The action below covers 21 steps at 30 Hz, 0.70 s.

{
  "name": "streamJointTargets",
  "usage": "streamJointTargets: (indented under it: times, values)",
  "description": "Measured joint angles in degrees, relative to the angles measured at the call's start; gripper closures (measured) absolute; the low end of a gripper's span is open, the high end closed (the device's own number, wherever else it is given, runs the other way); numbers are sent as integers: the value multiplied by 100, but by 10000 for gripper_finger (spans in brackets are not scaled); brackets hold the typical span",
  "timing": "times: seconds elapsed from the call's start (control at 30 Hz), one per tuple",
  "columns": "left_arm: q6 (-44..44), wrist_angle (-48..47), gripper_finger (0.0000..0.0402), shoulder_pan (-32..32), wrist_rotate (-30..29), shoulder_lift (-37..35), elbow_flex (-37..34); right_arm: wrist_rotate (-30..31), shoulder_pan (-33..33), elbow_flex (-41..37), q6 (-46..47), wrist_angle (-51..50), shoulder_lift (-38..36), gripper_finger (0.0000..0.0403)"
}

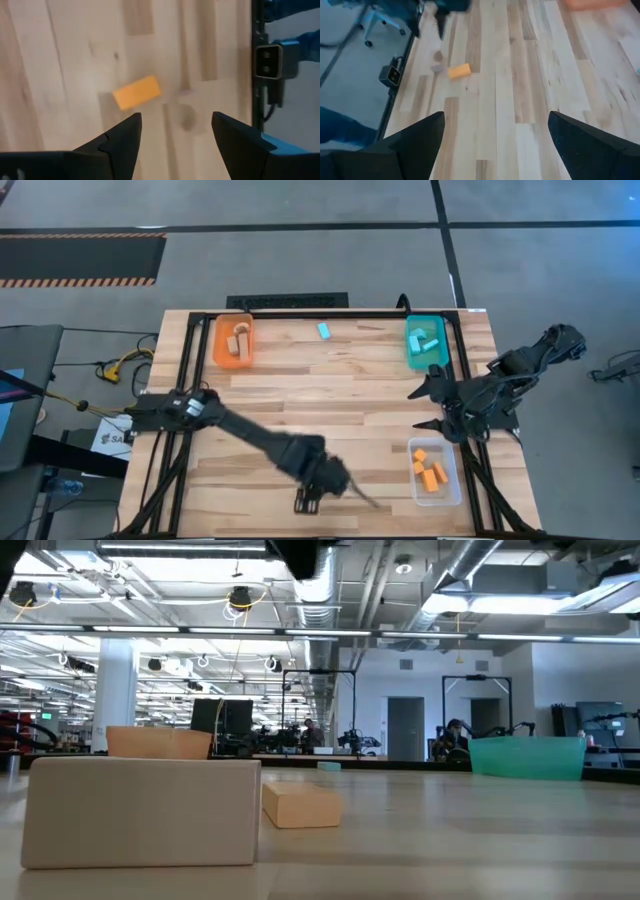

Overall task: Sort & place blocks by color
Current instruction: Put the brown block into the orange bin

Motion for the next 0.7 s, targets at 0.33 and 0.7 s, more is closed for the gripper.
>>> streamJointTargets:
  times: [0.33,0.7]
  values:
    - [-1173,281,171,-1246,-1505,-38,-259,-50,13,-91,516,761,383,25]
    - [-1400,1449,171,-1692,-2182,-105,-1686,-115,35,-92,1727,1606,1174,25]
